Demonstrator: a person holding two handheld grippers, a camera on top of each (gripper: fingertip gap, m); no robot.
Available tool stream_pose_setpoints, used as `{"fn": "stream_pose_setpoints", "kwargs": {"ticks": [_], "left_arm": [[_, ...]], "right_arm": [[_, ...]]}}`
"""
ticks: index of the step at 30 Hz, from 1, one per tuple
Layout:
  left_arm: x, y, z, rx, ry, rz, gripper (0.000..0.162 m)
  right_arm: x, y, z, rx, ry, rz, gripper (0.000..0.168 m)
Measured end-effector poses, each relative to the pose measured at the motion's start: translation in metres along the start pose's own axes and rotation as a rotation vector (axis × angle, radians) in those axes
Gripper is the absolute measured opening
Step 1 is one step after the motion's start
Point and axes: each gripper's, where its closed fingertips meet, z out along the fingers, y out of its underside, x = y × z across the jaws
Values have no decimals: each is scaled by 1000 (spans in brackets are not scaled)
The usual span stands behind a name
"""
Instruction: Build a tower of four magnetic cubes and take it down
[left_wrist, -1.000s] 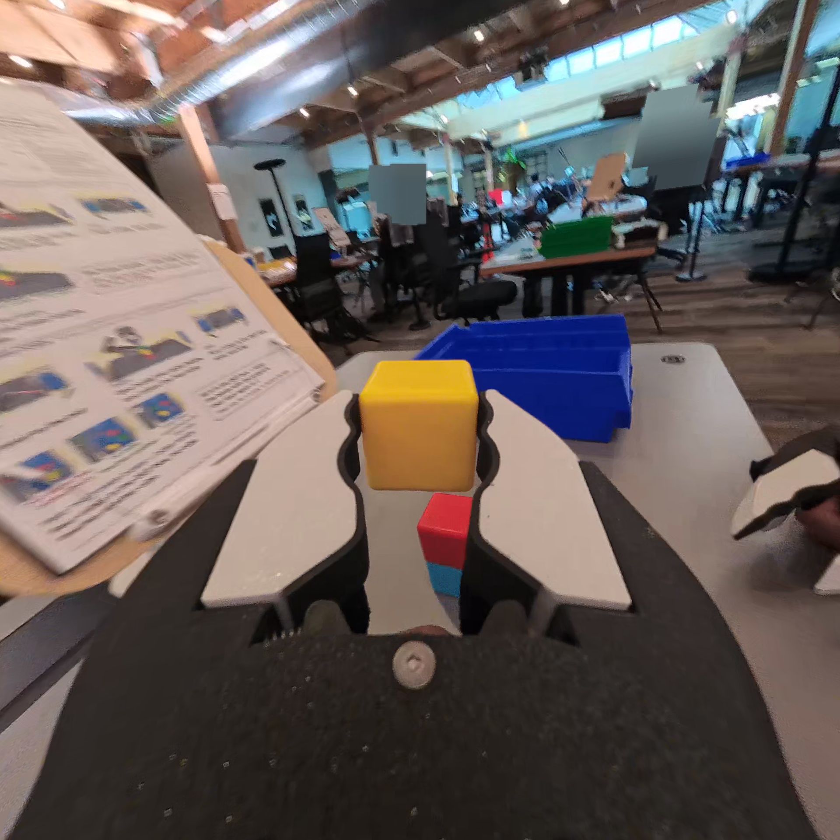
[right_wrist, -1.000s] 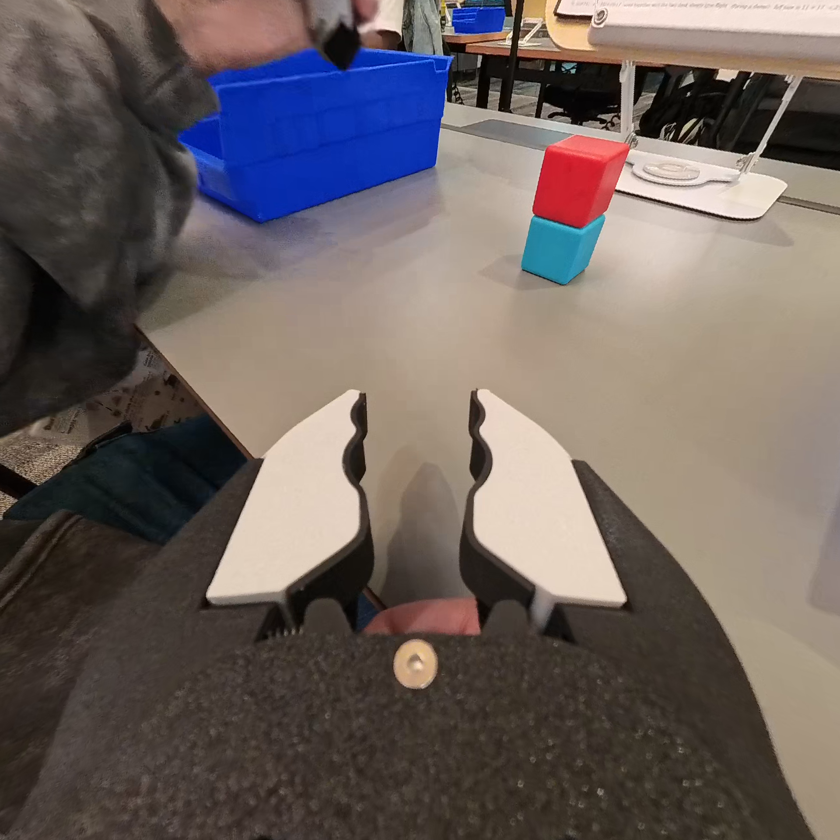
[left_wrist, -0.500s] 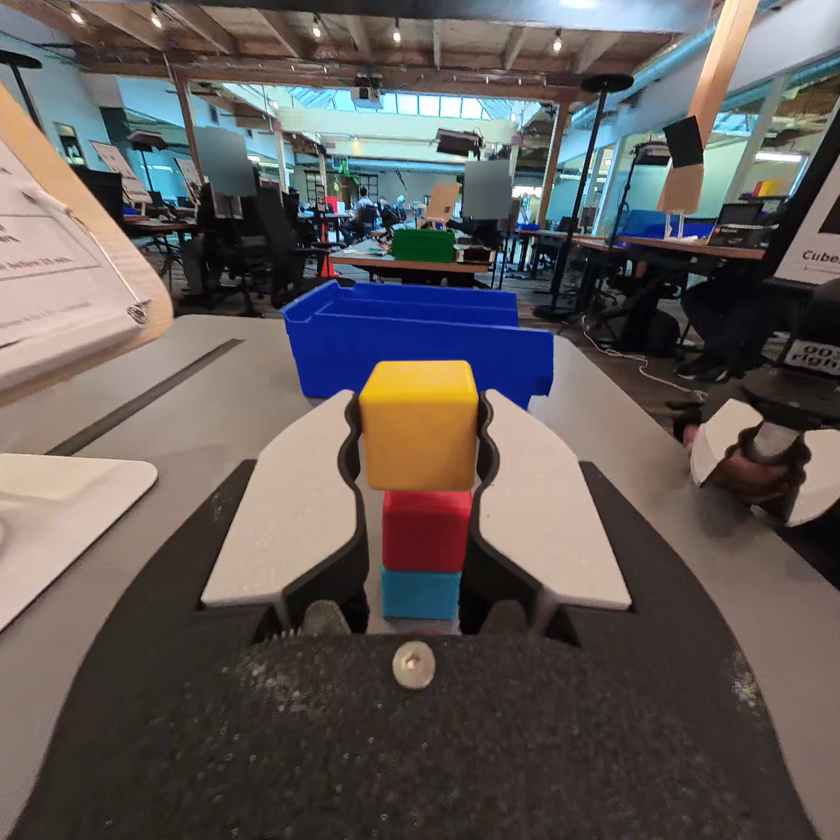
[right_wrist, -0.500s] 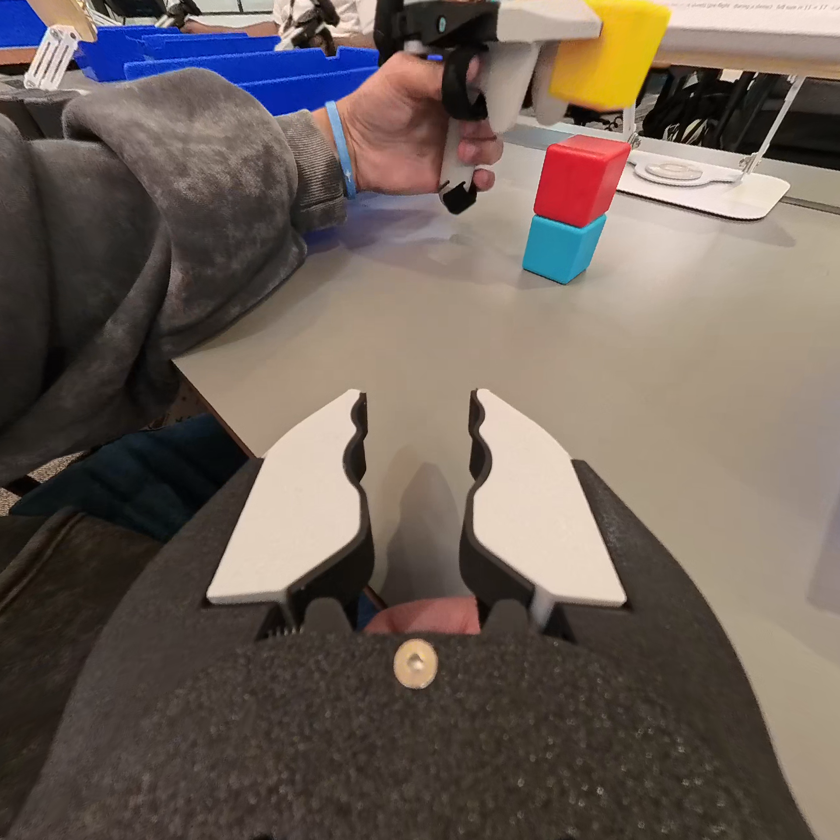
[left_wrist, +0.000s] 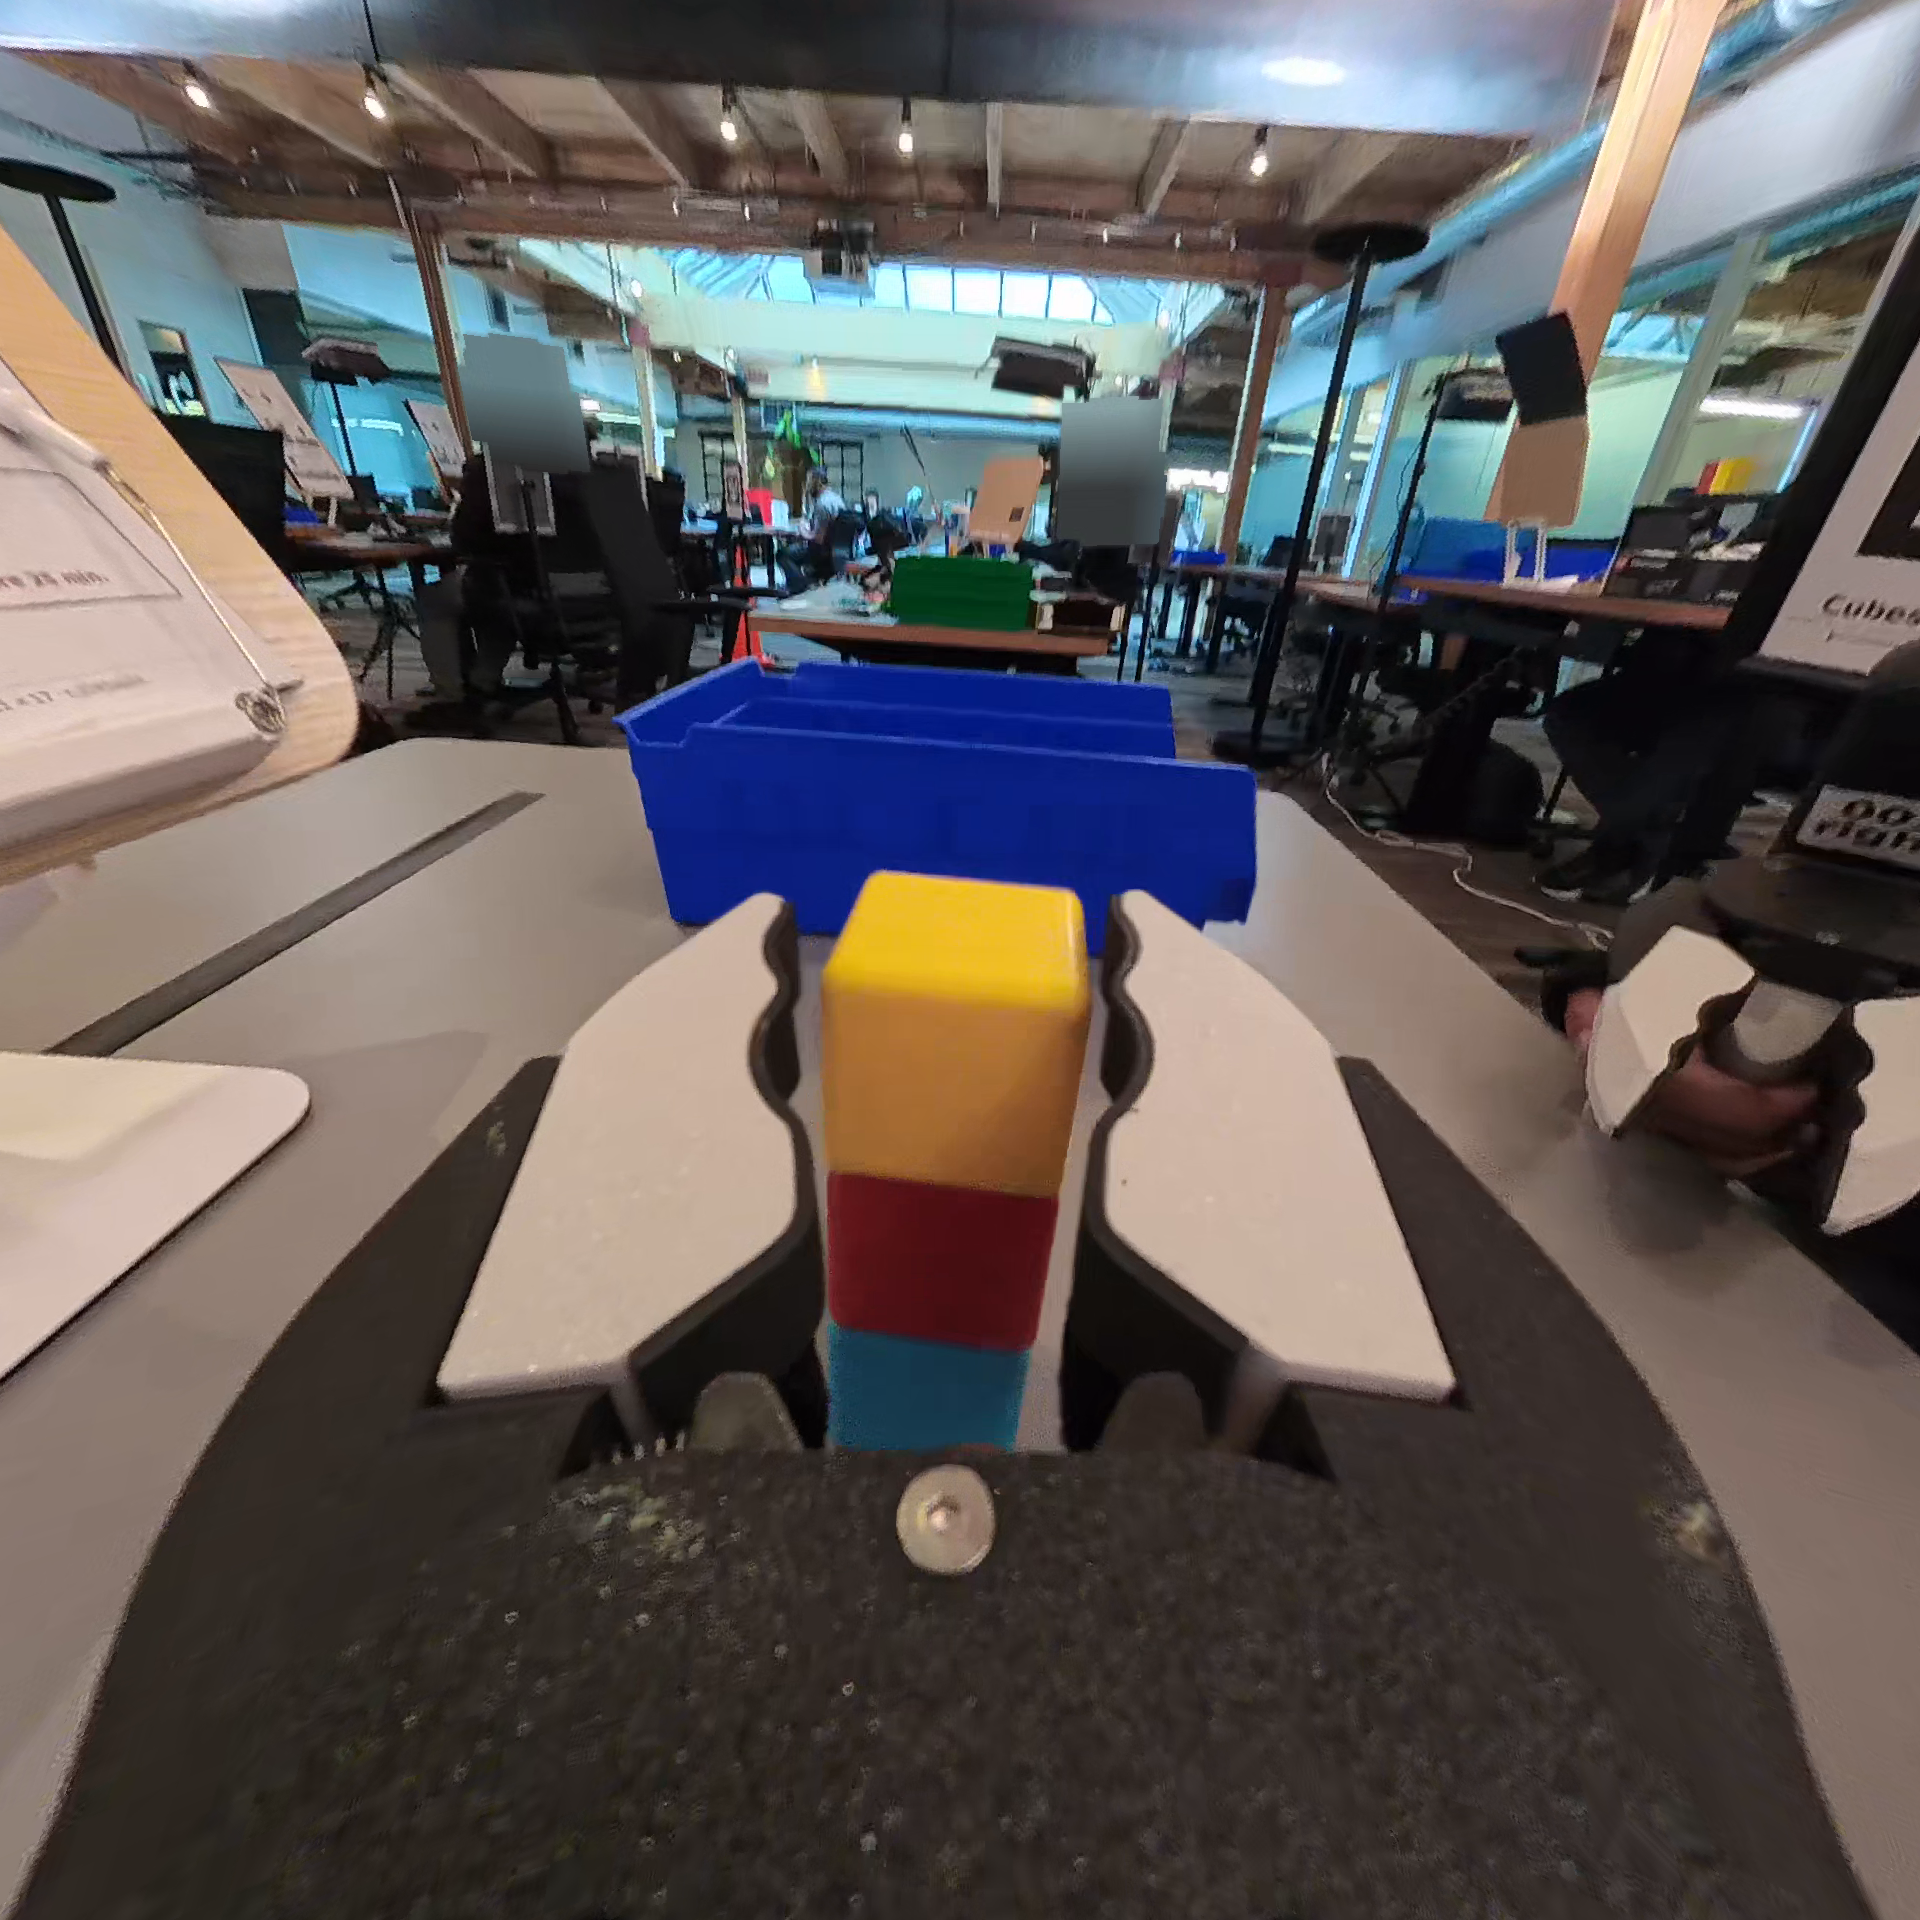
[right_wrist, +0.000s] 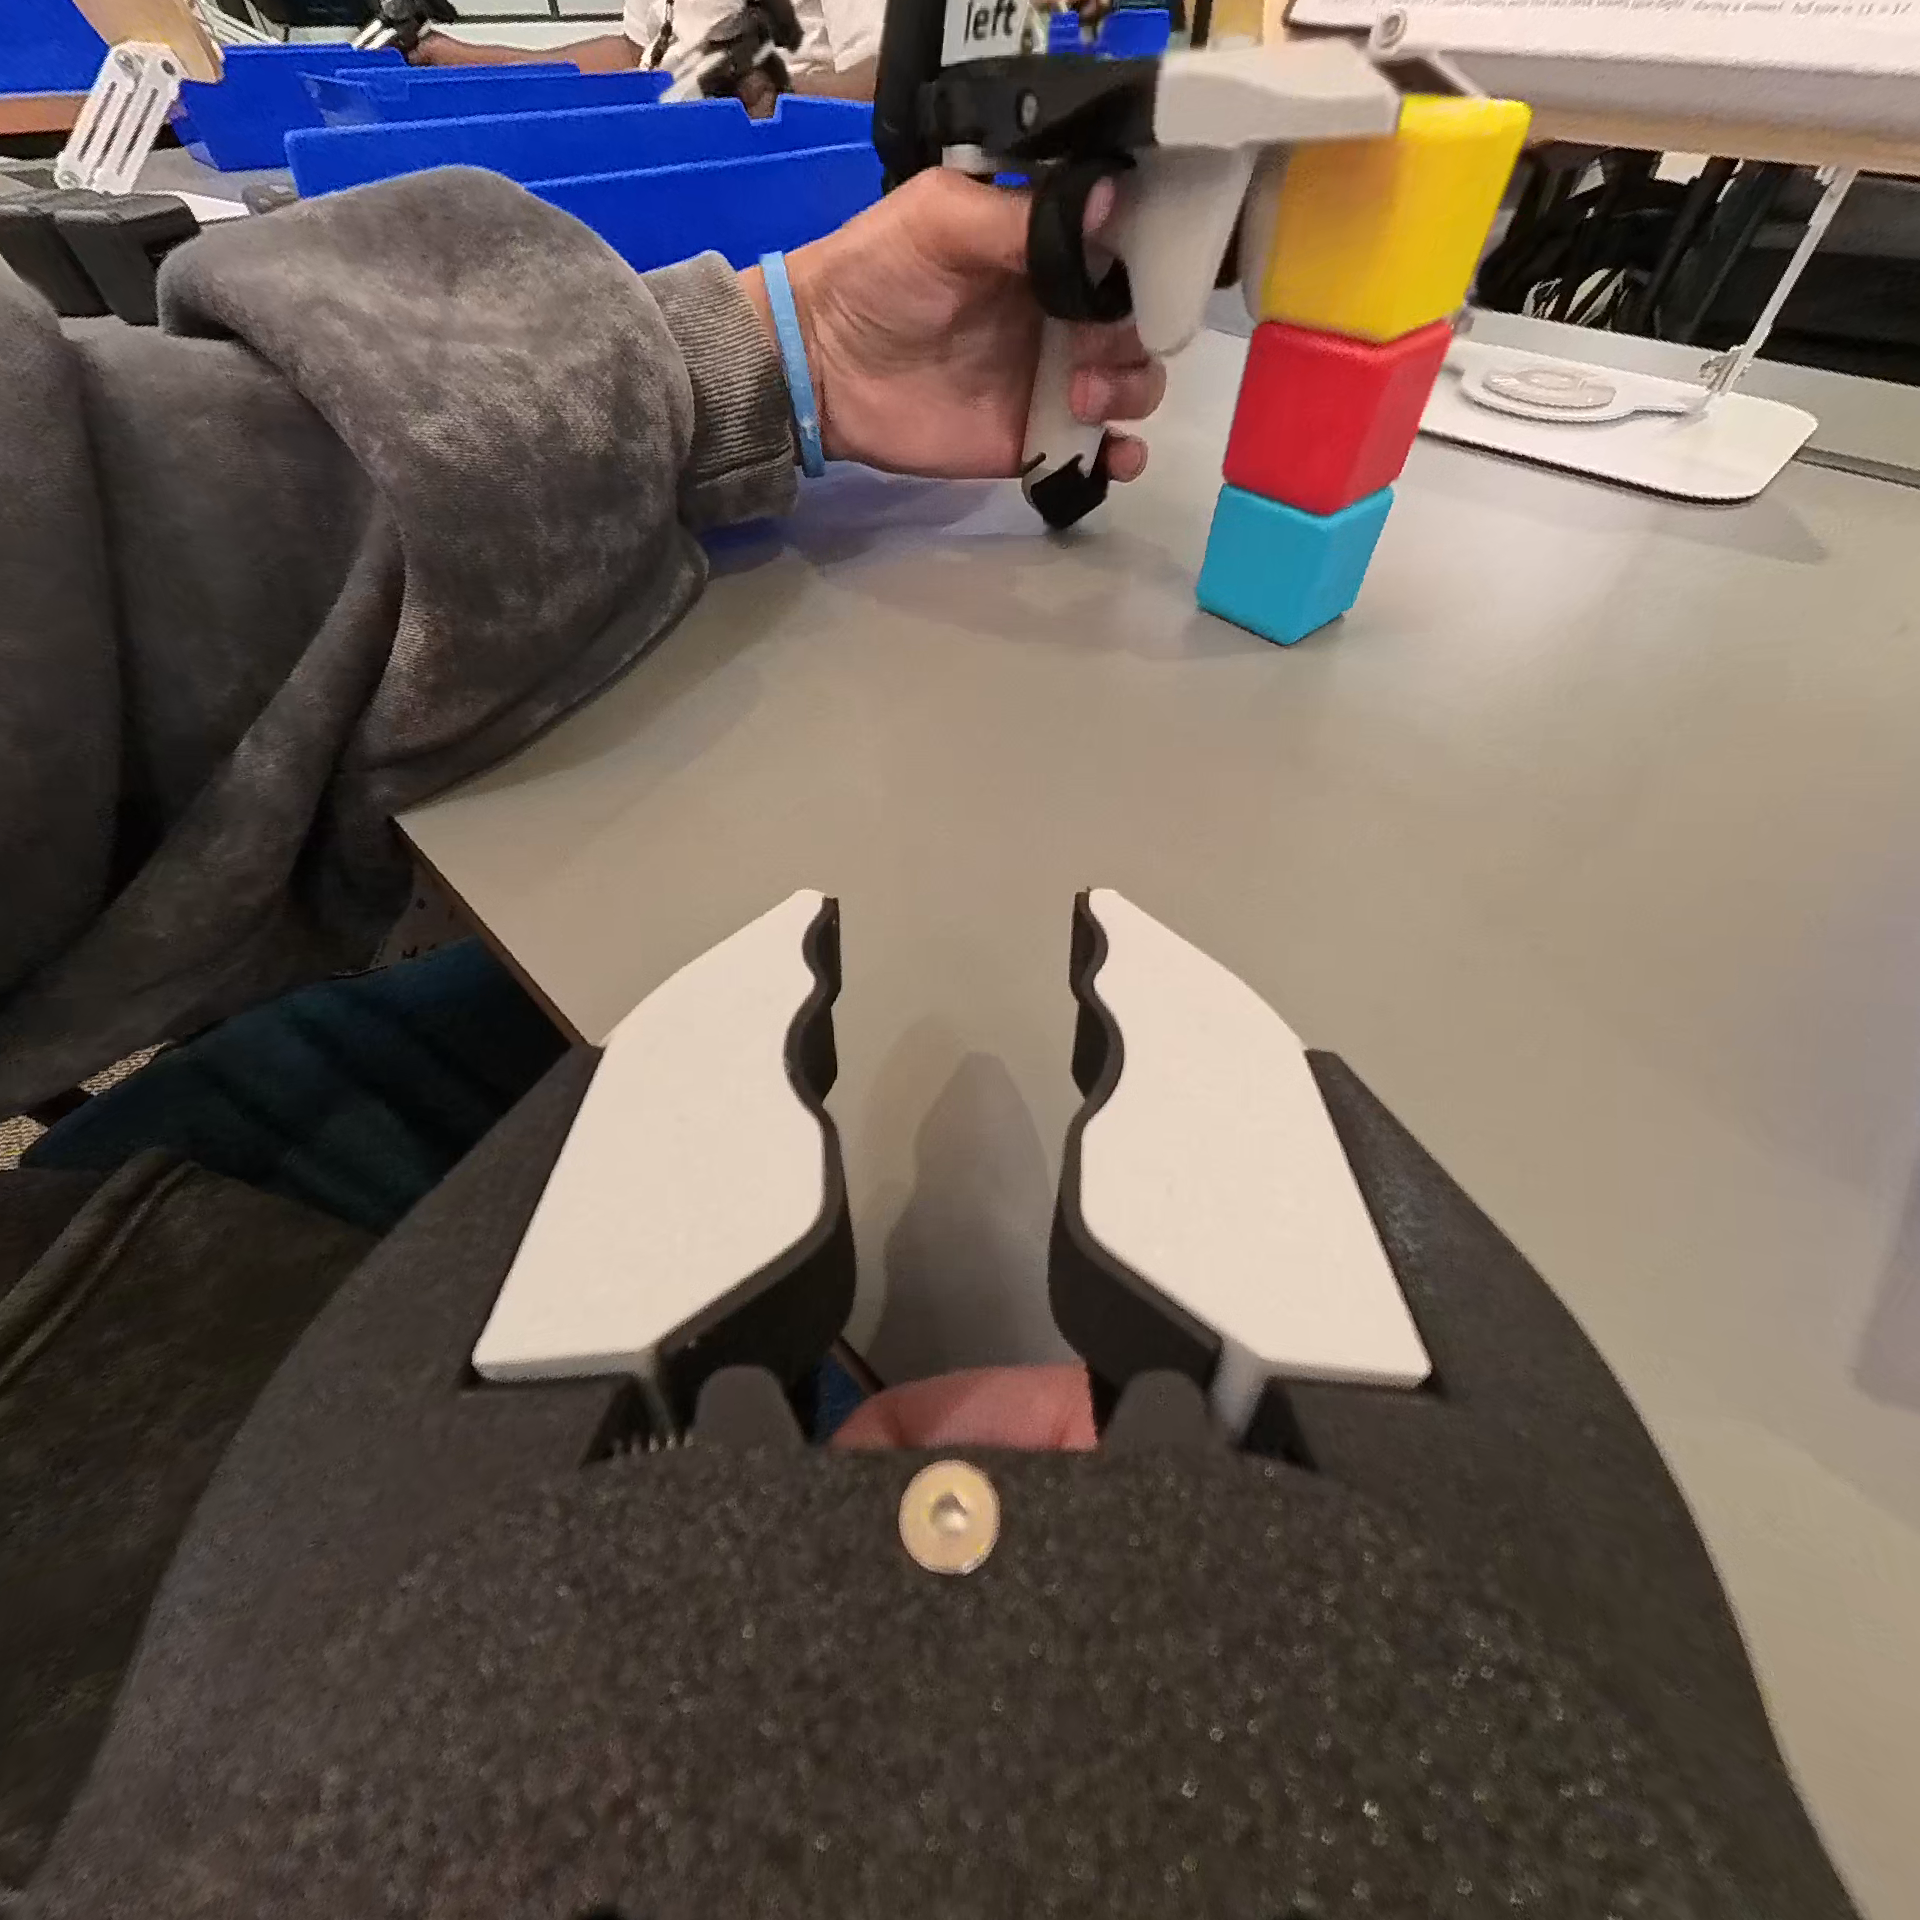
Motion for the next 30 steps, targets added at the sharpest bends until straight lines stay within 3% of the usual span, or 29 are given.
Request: {"fn": "stream_pose_setpoints", "kwargs": {"ticks": [3, 7, 11, 14, 16, 20, 24, 30], "left_arm": [[-1, -16, -7, 36, -66, 19, 76], [23, -82, -25, 192, -171, 62, 78], [55, -140, -58, 178, -490, 194, 69], [67, -159, -112, 75, -840, 262, 63], [75, -153, -156, -25, -1070, 263, 64], [90, -98, -237, -257, -1399, 199, 66], [81, -47, -268, -330, -1419, 1, 77], [27, -38, -312, -360, -1486, -99, 79]], "right_arm": [[0, 0, 0, -1, 0, -2, 42], [1, 0, 0, 3, 0, 8, 42], [1, -1, -1, 6, -1, 16, 42], [1, -1, -1, 6, 0, 13, 42], [0, 0, 0, 1, 0, 7, 42], [0, 0, 0, 0, 0, 4, 43], [-1, 0, 0, -3, 0, 1, 42], [-1, 0, 1, -7, 5, -14, 42]]}}
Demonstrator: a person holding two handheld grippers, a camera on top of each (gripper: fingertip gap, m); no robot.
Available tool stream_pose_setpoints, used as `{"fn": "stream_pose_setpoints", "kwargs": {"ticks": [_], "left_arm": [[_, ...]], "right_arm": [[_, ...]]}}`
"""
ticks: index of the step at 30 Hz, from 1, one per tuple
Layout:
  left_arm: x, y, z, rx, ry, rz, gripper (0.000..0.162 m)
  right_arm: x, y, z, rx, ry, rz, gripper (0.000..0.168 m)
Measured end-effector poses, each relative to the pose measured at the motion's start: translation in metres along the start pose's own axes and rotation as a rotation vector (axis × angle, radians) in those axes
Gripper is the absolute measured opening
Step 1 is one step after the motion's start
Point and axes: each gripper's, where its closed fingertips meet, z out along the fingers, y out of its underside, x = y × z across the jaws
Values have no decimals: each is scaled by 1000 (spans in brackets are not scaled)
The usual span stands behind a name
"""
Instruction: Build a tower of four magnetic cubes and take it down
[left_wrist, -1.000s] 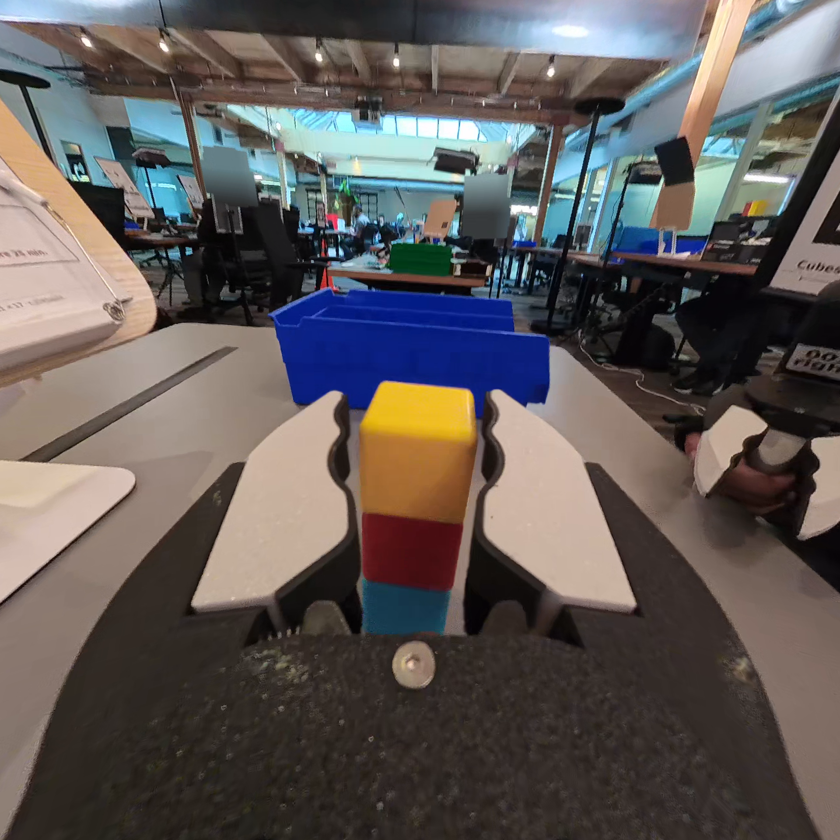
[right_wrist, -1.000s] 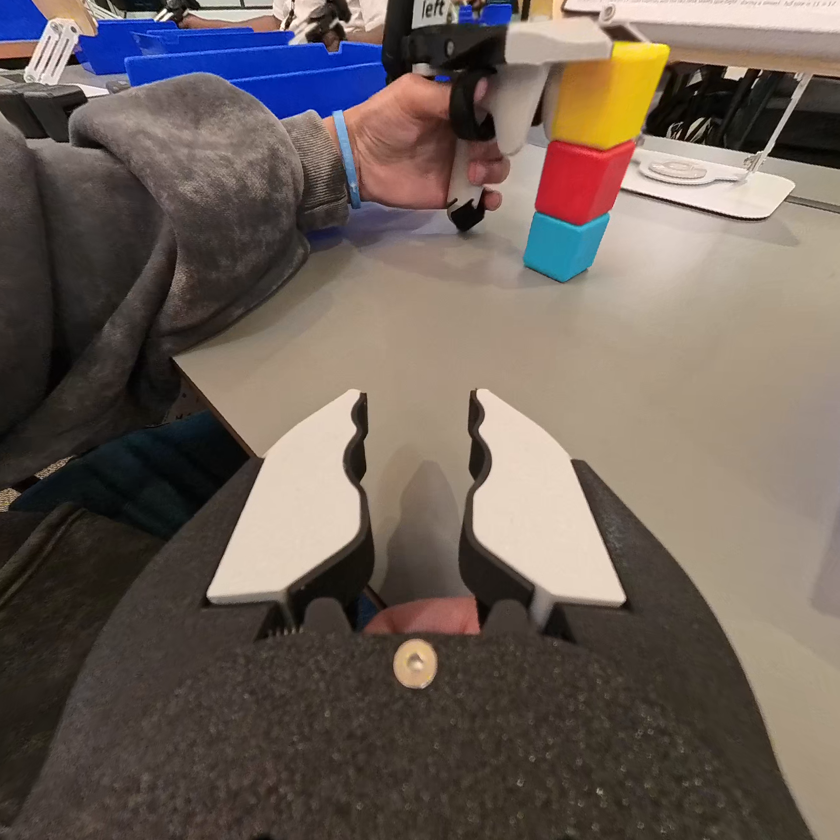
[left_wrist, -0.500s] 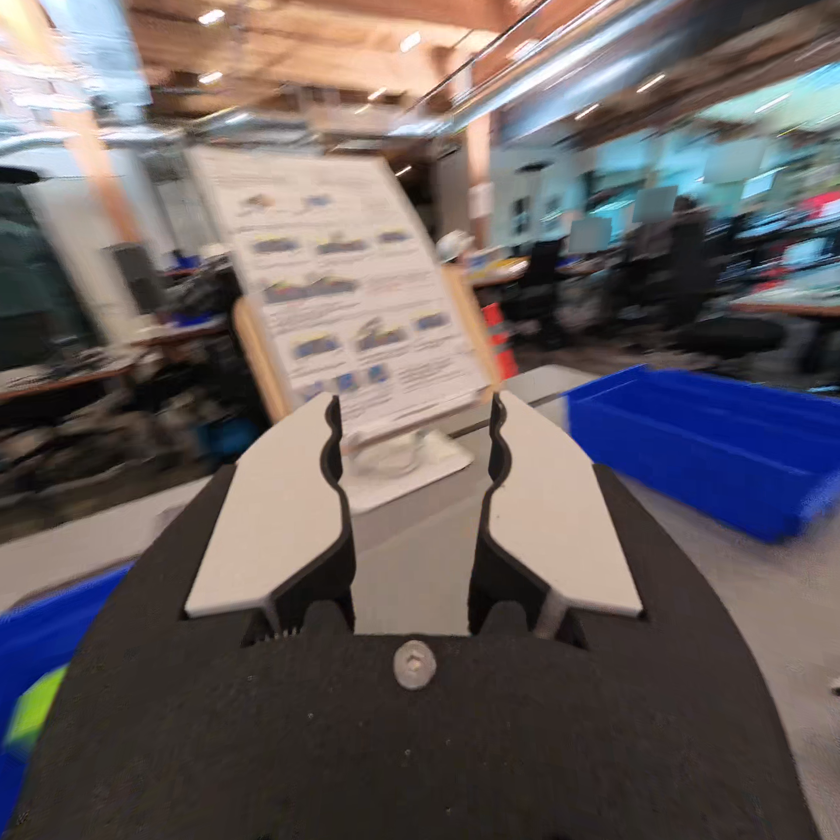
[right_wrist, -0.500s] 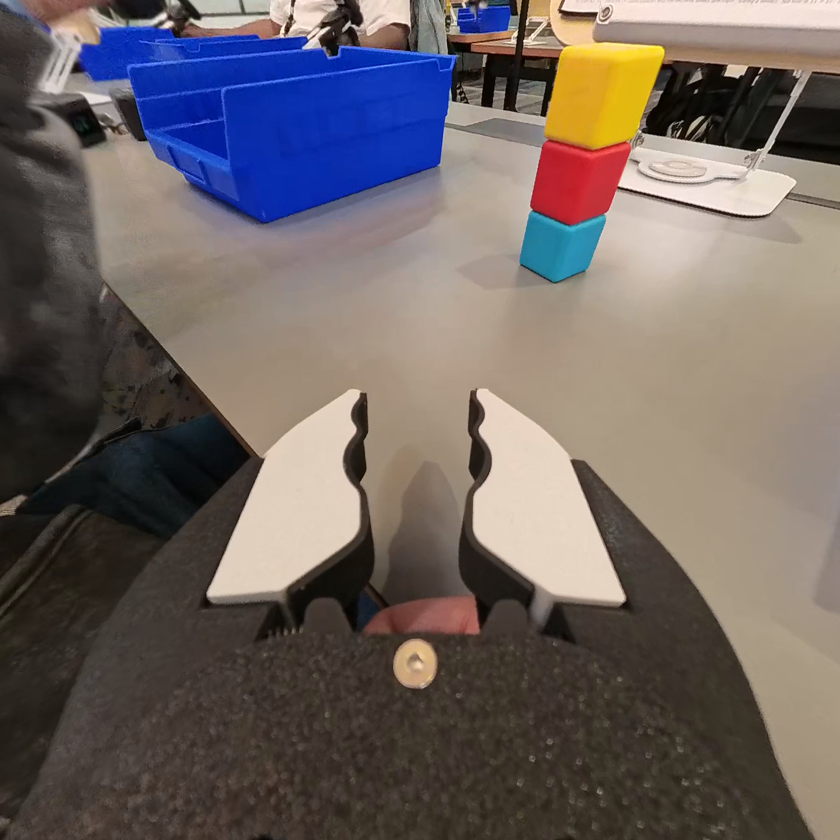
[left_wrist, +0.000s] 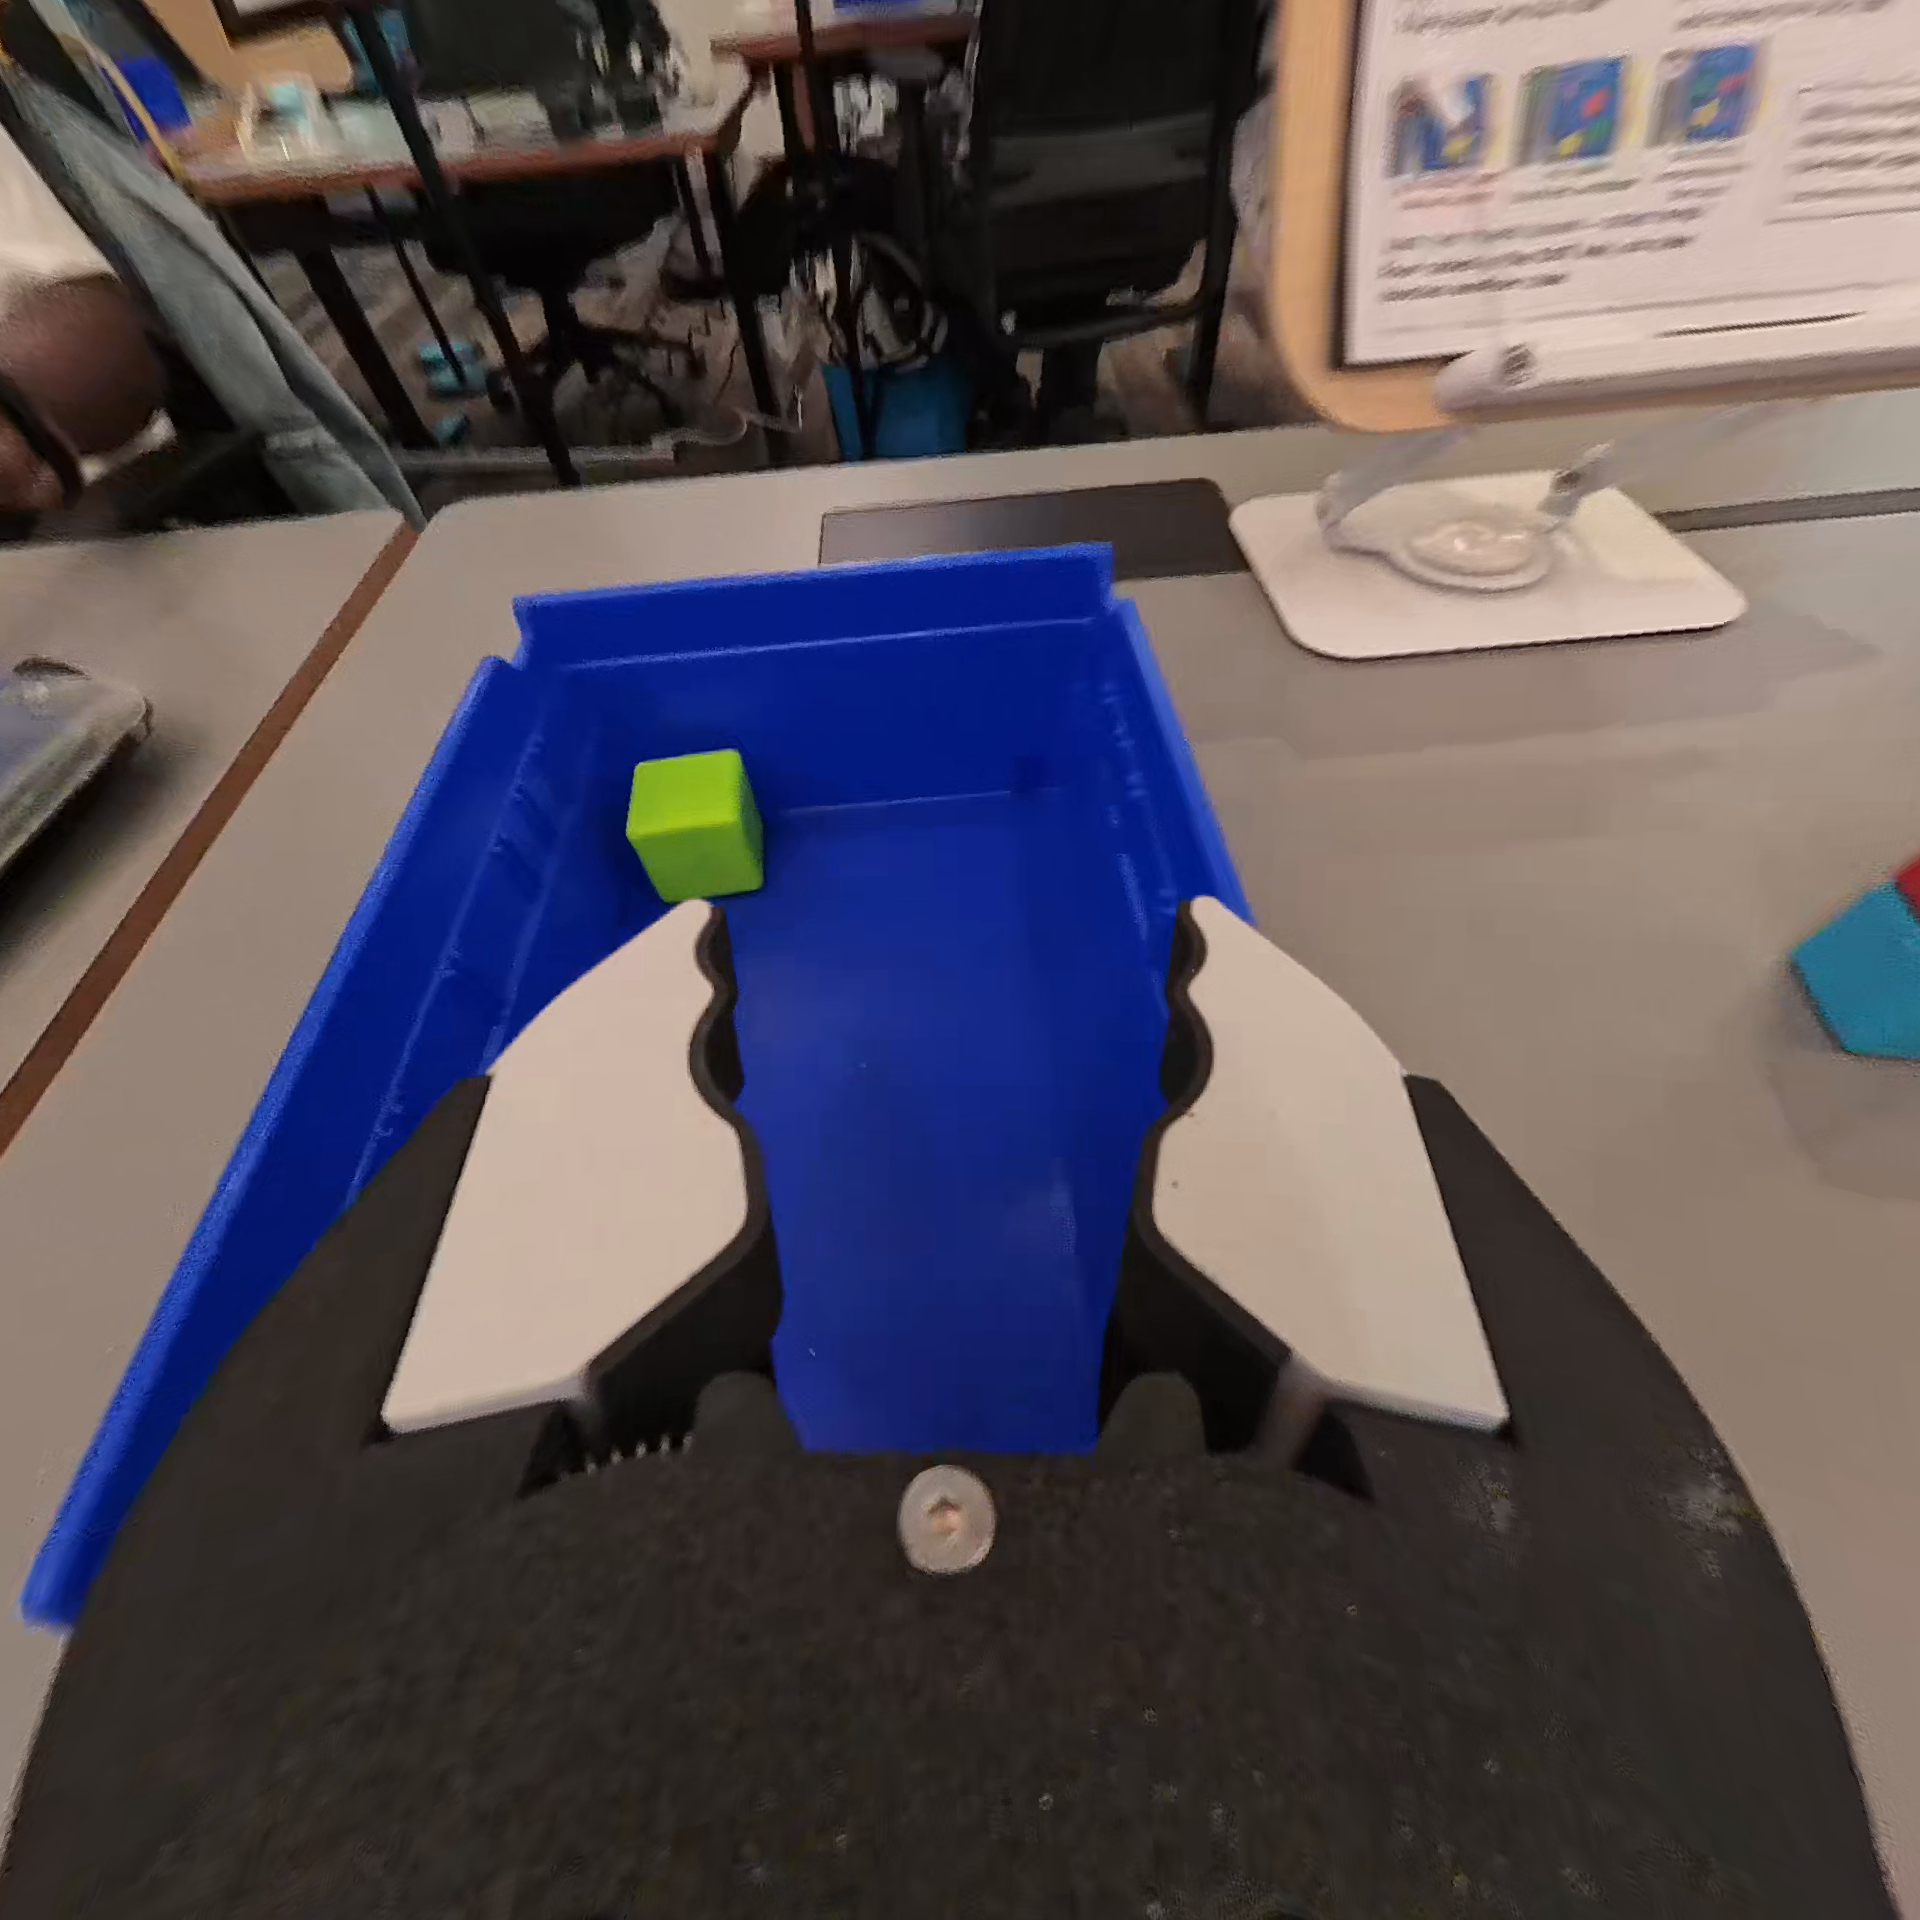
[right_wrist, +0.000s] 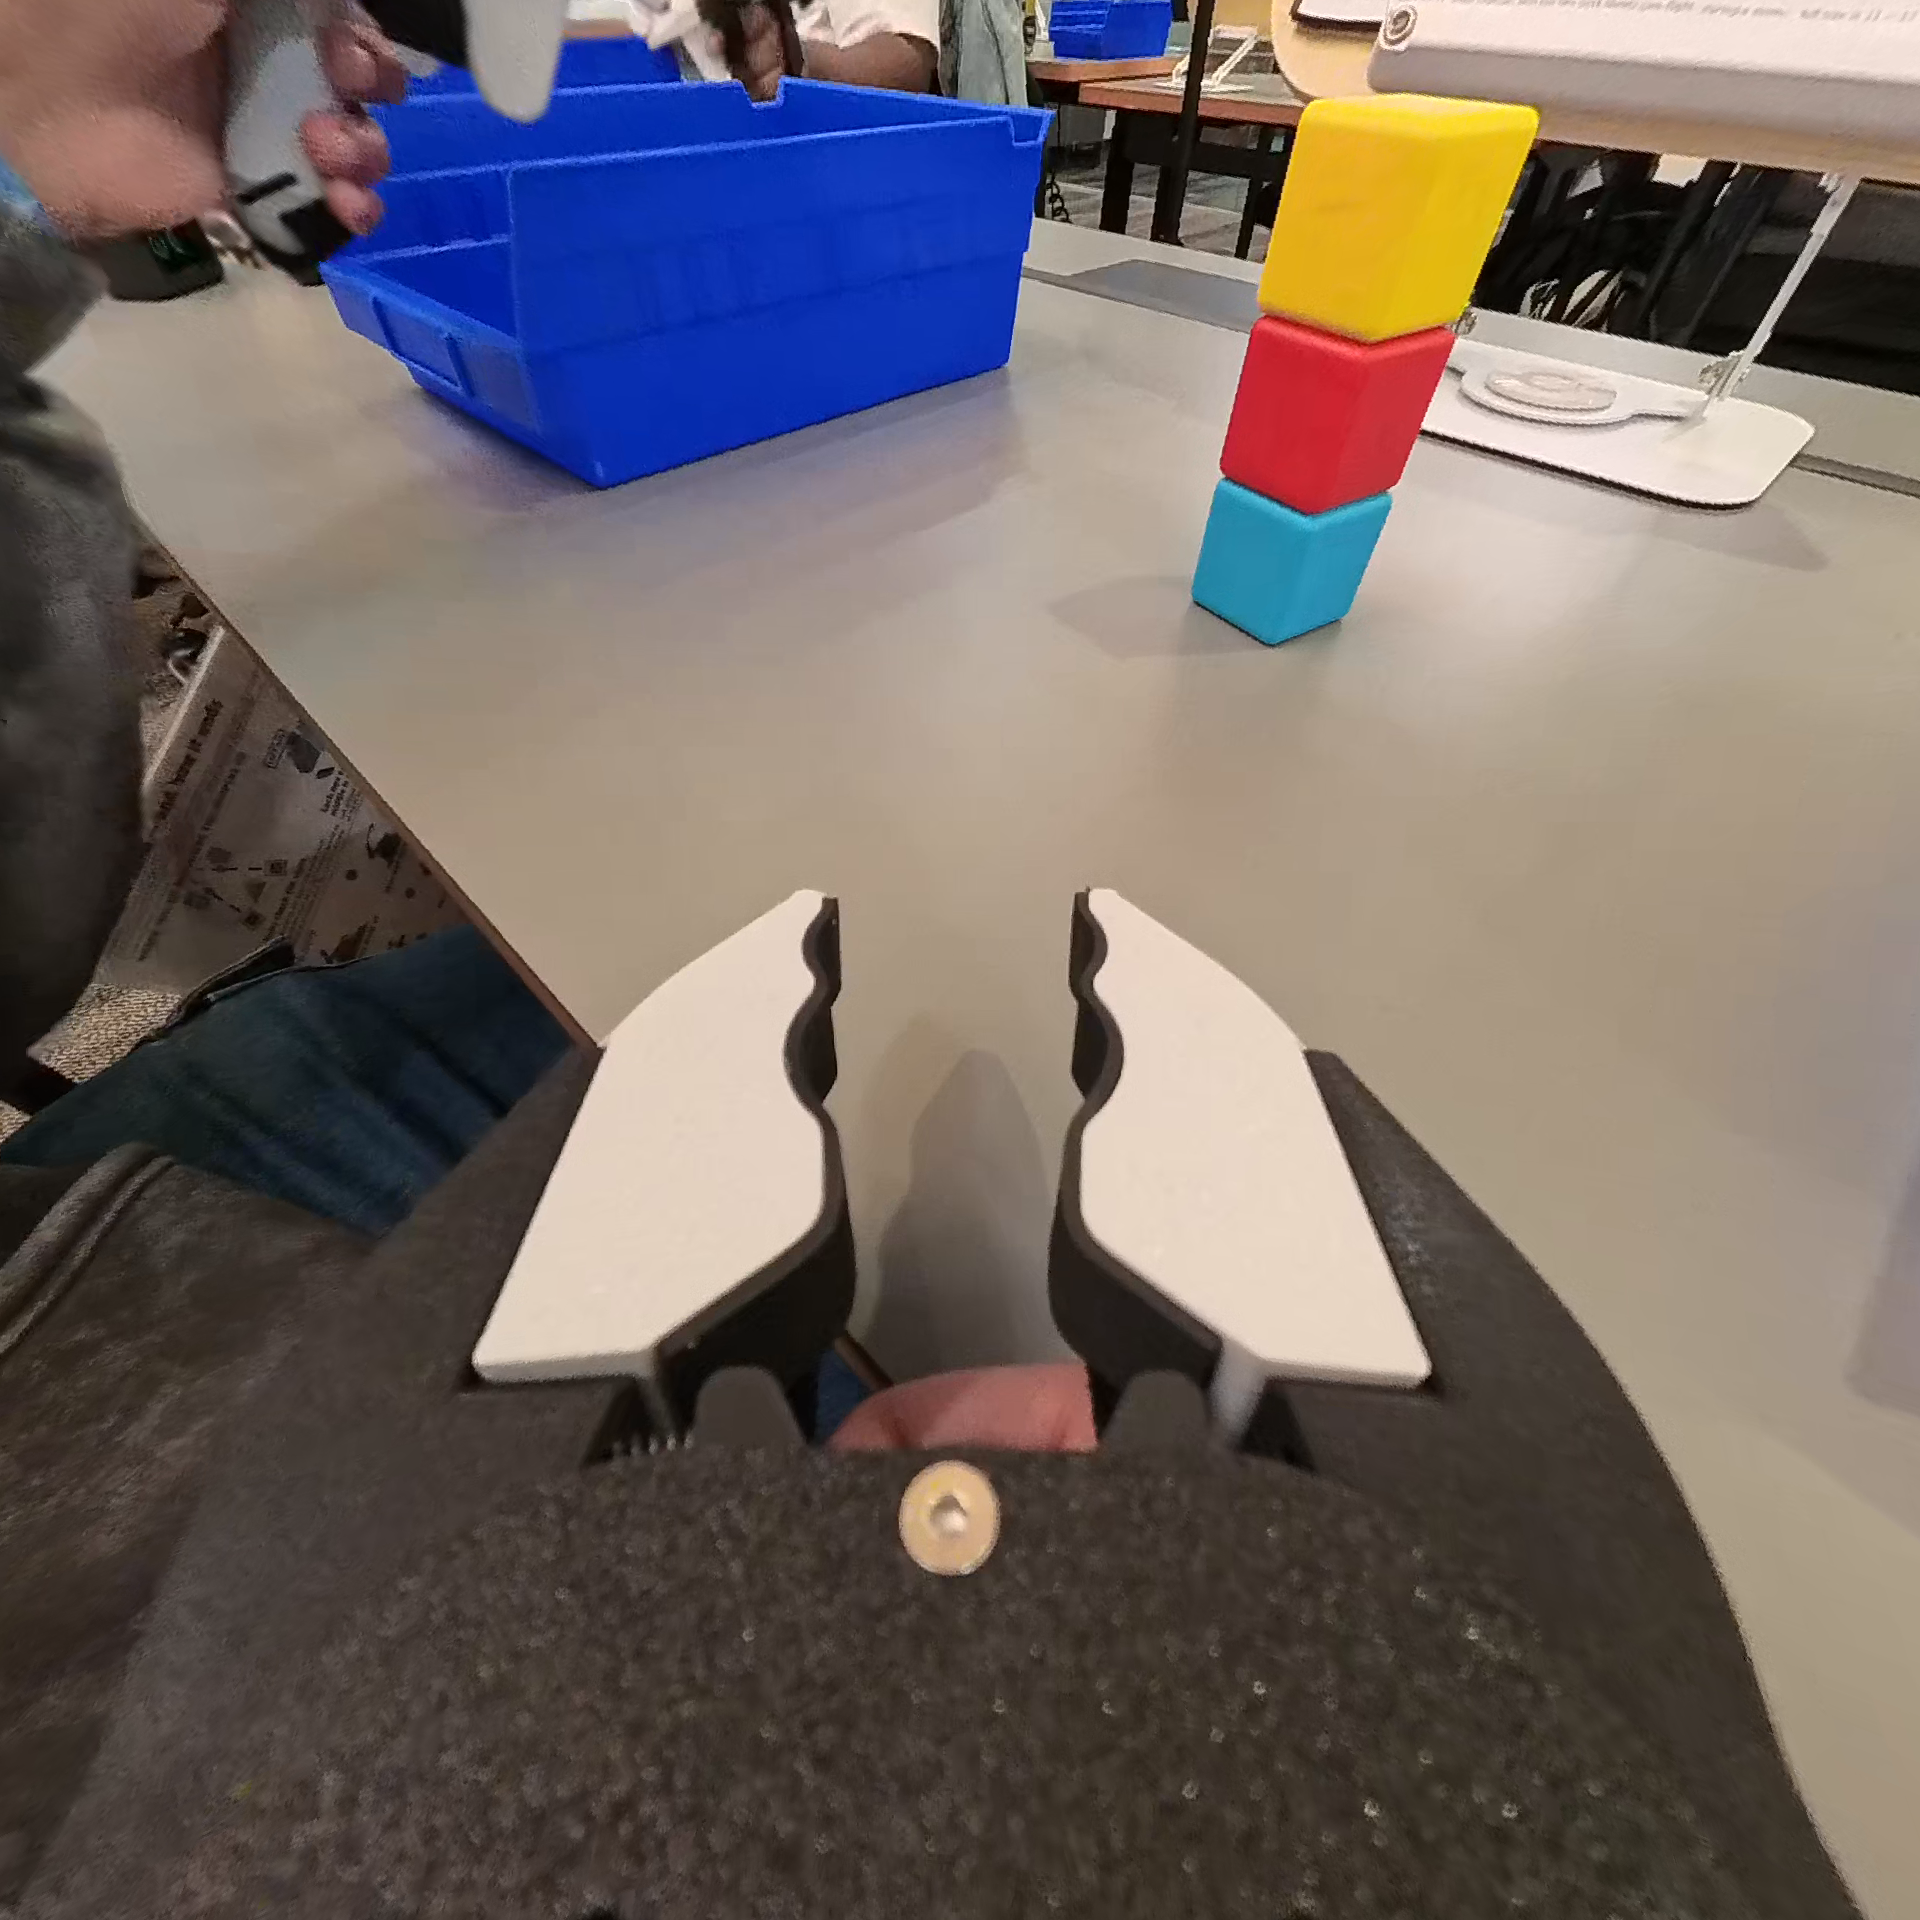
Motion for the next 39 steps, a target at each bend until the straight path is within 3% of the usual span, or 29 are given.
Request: {"fn": "stream_pose_setpoints", "kwargs": {"ticks": [8, 13, 34, 39], "left_arm": [[-63, 23, 110, -209, -44, -74, 77], [-87, 43, 145, -279, -105, -73, 77], [-95, 64, 180, -341, -223, 97, 75], [-97, 65, 185, -350, -191, 11, 75]], "right_arm": [[1, 0, 1, 0, -1, 6, 42], [2, 0, 1, 1, -1, 9, 42], [1, 0, 2, -2, -6, 5, 42], [0, 1, 1, -4, -5, -3, 42]]}}
